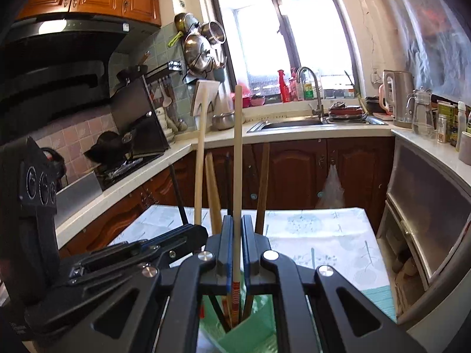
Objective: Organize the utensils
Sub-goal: 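Lift both chopsticks and lower them into the green holder, then open both tools and move them back over the utensil pile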
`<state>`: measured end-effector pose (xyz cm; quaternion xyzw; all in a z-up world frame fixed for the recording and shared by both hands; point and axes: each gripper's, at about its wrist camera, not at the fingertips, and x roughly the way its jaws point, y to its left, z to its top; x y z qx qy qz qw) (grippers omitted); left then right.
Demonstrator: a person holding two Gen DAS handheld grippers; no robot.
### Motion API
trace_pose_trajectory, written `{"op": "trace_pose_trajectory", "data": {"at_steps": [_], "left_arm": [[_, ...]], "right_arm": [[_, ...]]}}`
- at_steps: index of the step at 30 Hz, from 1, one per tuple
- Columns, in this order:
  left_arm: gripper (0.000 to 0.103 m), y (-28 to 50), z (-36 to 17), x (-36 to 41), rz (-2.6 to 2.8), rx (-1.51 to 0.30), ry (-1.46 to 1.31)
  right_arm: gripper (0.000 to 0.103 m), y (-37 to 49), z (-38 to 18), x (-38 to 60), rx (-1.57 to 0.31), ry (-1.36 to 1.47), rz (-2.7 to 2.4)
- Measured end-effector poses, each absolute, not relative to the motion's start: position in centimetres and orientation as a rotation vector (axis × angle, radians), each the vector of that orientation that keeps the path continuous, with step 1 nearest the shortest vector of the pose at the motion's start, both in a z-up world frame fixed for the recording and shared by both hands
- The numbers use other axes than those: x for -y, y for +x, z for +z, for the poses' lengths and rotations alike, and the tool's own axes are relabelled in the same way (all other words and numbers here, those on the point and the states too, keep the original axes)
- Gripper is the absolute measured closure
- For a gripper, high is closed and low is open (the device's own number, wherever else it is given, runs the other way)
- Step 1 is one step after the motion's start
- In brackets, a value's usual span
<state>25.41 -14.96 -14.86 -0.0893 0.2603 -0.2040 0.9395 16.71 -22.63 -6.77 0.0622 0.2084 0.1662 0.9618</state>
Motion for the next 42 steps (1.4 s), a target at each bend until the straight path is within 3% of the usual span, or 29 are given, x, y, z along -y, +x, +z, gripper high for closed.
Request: {"op": "trace_pose_trajectory", "data": {"at_steps": [6, 11, 13, 16, 34, 42], "left_arm": [[0.096, 23.8, -15.9, 14.8, -0.453, -0.578, -0.183], [0.085, 23.5, -15.1, 14.5, -0.472, -0.627, -0.209], [0.070, 23.0, -14.5, 14.2, -0.448, -0.630, -0.208], [0.062, 22.2, -13.8, 13.6, -0.430, -0.652, -0.208], [0.057, 18.3, -14.6, 5.6, -0.297, -0.959, -0.010], [0.054, 18.6, -20.4, 6.2, -0.330, -1.218, 0.144]], "right_arm": [[0.097, 16.1, -8.5, 22.4, -0.554, 0.110, 0.377], [0.096, 15.7, -8.8, 22.5, -0.587, 0.105, 0.373], [0.096, 15.4, -8.6, 22.7, -0.584, 0.112, 0.376], [0.096, 15.0, -8.1, 22.9, -0.585, 0.142, 0.377], [0.096, 12.0, -8.3, 20.2, -0.813, 0.162, 0.431], [0.096, 11.5, -9.8, 17.7, -0.904, 0.130, 0.469]]}}
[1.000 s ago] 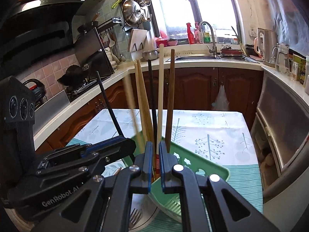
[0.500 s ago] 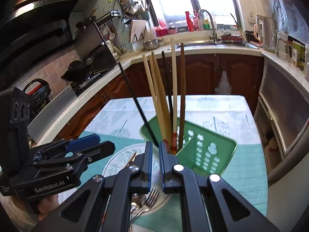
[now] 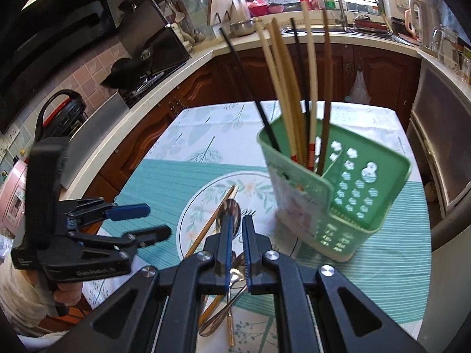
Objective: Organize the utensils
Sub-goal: 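Open both tools and move them back over the utensil pile, then grasp a bamboo chopstick with the left tool while the right tool grasps a white chopstick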
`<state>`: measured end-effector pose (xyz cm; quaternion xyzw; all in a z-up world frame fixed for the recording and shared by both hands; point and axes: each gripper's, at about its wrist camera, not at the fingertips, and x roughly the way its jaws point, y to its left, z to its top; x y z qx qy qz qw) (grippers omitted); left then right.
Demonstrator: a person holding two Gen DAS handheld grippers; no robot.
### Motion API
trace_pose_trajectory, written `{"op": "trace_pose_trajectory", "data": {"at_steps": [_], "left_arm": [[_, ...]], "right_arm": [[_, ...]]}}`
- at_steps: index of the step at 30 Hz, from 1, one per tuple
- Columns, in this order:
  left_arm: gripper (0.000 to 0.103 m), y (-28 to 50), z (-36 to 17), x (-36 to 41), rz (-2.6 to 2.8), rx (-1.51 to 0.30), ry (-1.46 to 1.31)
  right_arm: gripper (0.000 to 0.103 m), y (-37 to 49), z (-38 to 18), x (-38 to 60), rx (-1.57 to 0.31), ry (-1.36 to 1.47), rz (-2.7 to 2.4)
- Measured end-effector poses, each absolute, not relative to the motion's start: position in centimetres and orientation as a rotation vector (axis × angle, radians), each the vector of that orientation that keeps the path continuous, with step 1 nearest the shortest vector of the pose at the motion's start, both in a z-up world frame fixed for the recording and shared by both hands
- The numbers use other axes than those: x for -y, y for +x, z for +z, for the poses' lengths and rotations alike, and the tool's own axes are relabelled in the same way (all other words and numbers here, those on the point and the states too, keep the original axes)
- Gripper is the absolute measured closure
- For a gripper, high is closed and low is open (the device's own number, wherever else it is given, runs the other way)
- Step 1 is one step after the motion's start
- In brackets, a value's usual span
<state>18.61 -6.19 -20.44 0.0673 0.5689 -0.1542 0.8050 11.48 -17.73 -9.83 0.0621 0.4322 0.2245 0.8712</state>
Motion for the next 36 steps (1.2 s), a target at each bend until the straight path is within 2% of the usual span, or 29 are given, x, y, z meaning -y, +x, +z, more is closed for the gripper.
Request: {"op": "trace_pose_trajectory", "data": {"at_steps": [2, 6, 21, 23, 28, 36], "left_arm": [[0.055, 18.8, -21.9, 6.4, -0.334, -1.269, 0.160], [0.072, 20.0, -23.9, 6.4, -0.352, -1.367, 0.131], [0.075, 23.8, -26.6, 8.1, -0.292, -1.536, 0.221], [0.077, 24.1, -26.6, 8.4, -0.277, -1.548, 0.237], [0.098, 25.6, -26.7, 8.3, -0.240, -1.590, 0.246], [0.098, 25.1, -26.9, 5.3, -0.228, -1.608, 0.252]], "right_arm": [[0.096, 11.2, -10.3, 17.2, -0.918, 0.119, 0.475], [0.096, 11.0, -11.6, 16.4, -0.958, 0.104, 0.479], [0.096, 10.7, -13.7, 15.5, -1.018, 0.118, 0.509], [0.096, 10.7, -13.9, 15.5, -1.021, 0.123, 0.511], [0.096, 10.8, -14.3, 15.6, -1.035, 0.131, 0.514], [0.096, 11.6, -14.7, 13.9, -1.095, 0.131, 0.554]]}}
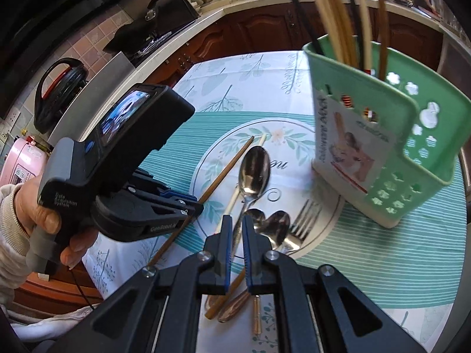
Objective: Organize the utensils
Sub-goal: 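Grasp a bamboo chopstick with the left tool while the right tool grasps a white chopstick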
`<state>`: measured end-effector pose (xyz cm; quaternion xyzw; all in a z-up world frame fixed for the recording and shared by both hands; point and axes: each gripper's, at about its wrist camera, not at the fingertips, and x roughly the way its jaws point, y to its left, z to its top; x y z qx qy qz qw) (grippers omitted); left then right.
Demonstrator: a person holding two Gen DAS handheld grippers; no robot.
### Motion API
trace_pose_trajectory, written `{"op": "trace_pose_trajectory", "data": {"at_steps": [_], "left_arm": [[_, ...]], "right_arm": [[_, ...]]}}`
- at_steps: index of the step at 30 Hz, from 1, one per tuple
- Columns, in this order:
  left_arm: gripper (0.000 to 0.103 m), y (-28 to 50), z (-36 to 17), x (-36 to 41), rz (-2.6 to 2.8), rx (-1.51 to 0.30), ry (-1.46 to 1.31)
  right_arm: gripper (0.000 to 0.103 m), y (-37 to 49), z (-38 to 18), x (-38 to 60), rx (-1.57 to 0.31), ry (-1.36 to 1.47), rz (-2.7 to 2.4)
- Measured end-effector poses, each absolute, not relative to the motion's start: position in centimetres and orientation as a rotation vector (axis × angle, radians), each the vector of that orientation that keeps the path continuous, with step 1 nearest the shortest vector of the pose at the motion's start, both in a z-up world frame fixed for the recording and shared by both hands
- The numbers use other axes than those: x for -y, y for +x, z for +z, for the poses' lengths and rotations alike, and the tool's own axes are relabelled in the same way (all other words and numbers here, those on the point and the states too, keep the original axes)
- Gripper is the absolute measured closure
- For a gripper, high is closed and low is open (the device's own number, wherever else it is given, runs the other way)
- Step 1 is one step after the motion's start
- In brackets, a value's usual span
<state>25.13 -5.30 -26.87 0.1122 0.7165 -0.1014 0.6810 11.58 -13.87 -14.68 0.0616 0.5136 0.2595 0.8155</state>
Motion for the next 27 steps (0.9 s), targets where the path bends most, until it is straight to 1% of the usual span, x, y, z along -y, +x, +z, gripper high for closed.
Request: {"op": "trace_pose_trajectory", "data": {"at_steps": [5, 11, 14, 15, 17, 18, 19, 25, 27], "left_arm": [[0.098, 24.4, -26.8, 2.3, -0.187, -1.617, 0.226], [0.098, 23.8, -26.6, -0.9, -0.157, -1.617, 0.175], [0.098, 22.9, -26.3, -2.4, -0.158, -1.610, 0.162], [0.098, 22.8, -26.2, -2.8, -0.160, -1.607, 0.157], [0.098, 22.4, -26.1, -3.8, -0.170, -1.599, 0.147], [0.098, 22.2, -26.1, -4.0, -0.173, -1.597, 0.140], [0.098, 21.7, -25.9, -4.1, -0.177, -1.594, 0.134], [0.098, 20.3, -25.3, -5.7, -0.187, -1.591, 0.139], [0.098, 18.8, -26.6, -5.4, -0.180, -1.596, 0.157]], "right_arm": [[0.096, 13.9, -15.4, 11.3, -1.210, 0.137, 0.565], [0.096, 17.1, -18.4, 8.0, -1.432, 0.148, 0.474], [0.096, 17.8, -19.6, 6.9, -1.500, 0.144, 0.401], [0.095, 17.9, -19.9, 6.7, -1.511, 0.144, 0.375], [0.087, 18.1, -20.4, 6.4, -1.519, 0.124, 0.324], [0.079, 18.1, -20.4, 6.1, -1.518, 0.105, 0.301], [0.077, 18.1, -20.6, 6.1, -1.515, 0.096, 0.292], [0.076, 18.4, -20.9, 4.3, -1.499, -0.001, 0.218], [0.076, 18.3, -20.9, 3.3, -1.496, -0.079, 0.195]]}}
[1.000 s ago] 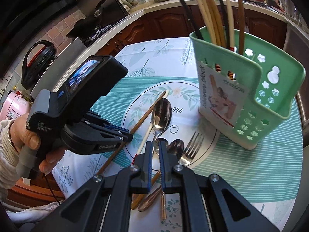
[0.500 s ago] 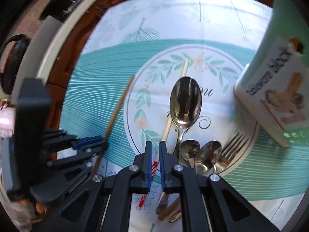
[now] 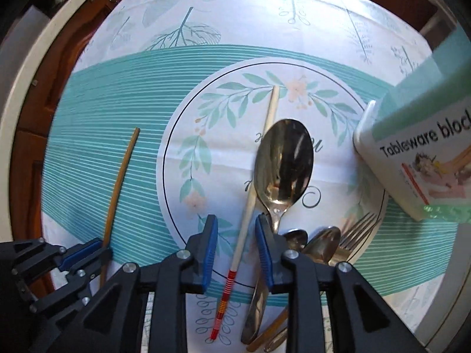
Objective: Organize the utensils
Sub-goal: 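Grasp a bamboo chopstick with the left tool while the right tool grasps a white chopstick, then lift both chopsticks and lower them into the green holder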
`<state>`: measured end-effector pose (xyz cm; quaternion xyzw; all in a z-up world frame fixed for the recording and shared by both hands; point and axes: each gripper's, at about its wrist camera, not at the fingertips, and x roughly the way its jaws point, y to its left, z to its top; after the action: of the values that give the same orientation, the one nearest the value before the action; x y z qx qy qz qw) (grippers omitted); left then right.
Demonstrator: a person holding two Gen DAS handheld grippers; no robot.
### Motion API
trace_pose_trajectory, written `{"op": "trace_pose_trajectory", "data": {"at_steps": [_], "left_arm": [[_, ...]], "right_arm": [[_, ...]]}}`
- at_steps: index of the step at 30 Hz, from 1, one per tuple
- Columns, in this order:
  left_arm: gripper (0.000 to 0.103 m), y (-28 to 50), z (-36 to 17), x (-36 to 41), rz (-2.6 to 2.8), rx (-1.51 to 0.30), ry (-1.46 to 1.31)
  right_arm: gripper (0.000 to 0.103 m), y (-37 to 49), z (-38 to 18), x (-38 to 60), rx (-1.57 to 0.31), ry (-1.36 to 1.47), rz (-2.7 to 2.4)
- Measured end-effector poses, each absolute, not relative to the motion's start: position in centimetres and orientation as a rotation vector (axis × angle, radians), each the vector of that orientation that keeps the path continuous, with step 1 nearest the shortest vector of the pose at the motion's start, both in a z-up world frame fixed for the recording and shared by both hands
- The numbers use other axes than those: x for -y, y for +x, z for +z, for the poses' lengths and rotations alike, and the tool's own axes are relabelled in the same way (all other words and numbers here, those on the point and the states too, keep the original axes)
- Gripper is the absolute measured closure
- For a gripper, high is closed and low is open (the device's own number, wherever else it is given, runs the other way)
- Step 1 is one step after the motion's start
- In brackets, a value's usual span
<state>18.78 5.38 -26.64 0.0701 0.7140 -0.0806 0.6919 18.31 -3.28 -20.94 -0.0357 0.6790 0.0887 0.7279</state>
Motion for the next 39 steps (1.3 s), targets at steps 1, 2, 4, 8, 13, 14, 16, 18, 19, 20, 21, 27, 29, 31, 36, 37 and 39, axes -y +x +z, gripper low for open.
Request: {"op": "trace_pose_trajectory", "data": {"at_steps": [1, 2, 4, 8, 13, 14, 16, 18, 19, 20, 21, 27, 29, 31, 36, 37, 39], "left_arm": [[0.098, 18.6, -26.7, -5.4, -0.179, -1.599, 0.162], [0.098, 18.5, -26.7, -5.5, -0.179, -1.600, 0.167], [0.098, 18.0, -27.1, -6.1, -0.180, -1.595, 0.179], [0.098, 17.3, -27.4, -6.2, -0.185, -1.557, 0.142], [0.098, 15.3, -25.5, -7.4, -0.186, -1.451, 0.101], [0.098, 14.9, -24.8, -7.3, -0.194, -1.424, 0.093], [0.098, 14.4, -23.0, -7.0, -0.215, -1.361, 0.069], [0.098, 14.0, -20.9, -6.5, -0.237, -1.290, 0.045], [0.098, 13.7, -20.0, -5.8, -0.243, -1.260, 0.041], [0.098, 13.8, -18.9, -5.2, -0.251, -1.228, 0.038], [0.098, 13.7, -17.5, -4.6, -0.264, -1.185, 0.034], [0.098, 15.8, -8.7, 0.0, -0.330, -0.958, 0.010], [0.098, 17.2, -5.5, 1.8, -0.337, -0.888, 0.010], [0.098, 18.8, -2.7, 3.8, -0.338, -0.823, -0.006], [0.098, 21.3, 0.5, 8.1, -0.330, -0.683, -0.101], [0.098, 21.8, 0.6, 9.1, -0.320, -0.653, -0.122], [0.098, 22.7, 1.0, 10.8, -0.313, -0.618, -0.145]], "right_arm": [[0.077, 18.2, -21.0, 2.8, -1.498, -0.114, 0.188], [0.079, 18.0, -21.0, 2.2, -1.491, -0.160, 0.183], [0.095, 17.8, -21.1, 1.6, -1.494, -0.190, 0.198], [0.098, 17.9, -21.4, 1.4, -1.517, -0.186, 0.244], [0.098, 16.8, -20.8, 3.8, -1.471, 0.005, 0.380], [0.098, 16.2, -20.3, 4.4, -1.448, 0.027, 0.405], [0.098, 14.9, -19.0, 5.6, -1.386, 0.085, 0.463], [0.098, 13.7, -17.2, 7.0, -1.312, 0.113, 0.492], [0.098, 13.2, -15.8, 7.9, -1.262, 0.127, 0.508], [0.098, 12.6, -14.9, 8.6, -1.228, 0.139, 0.515], [0.098, 11.8, -13.6, 9.7, -1.180, 0.149, 0.519], [0.098, 10.4, -5.1, 14.2, -0.875, 0.183, 0.496], [0.098, 10.5, -2.6, 15.5, -0.754, 0.171, 0.449], [0.098, 10.8, -0.7, 16.9, -0.665, 0.169, 0.408], [0.098, 12.5, 1.7, 19.5, -0.486, 0.172, 0.299], [0.098, 12.9, 1.8, 20.2, -0.449, 0.182, 0.278], [0.098, 13.8, 1.6, 20.8, -0.407, 0.206, 0.255]]}}
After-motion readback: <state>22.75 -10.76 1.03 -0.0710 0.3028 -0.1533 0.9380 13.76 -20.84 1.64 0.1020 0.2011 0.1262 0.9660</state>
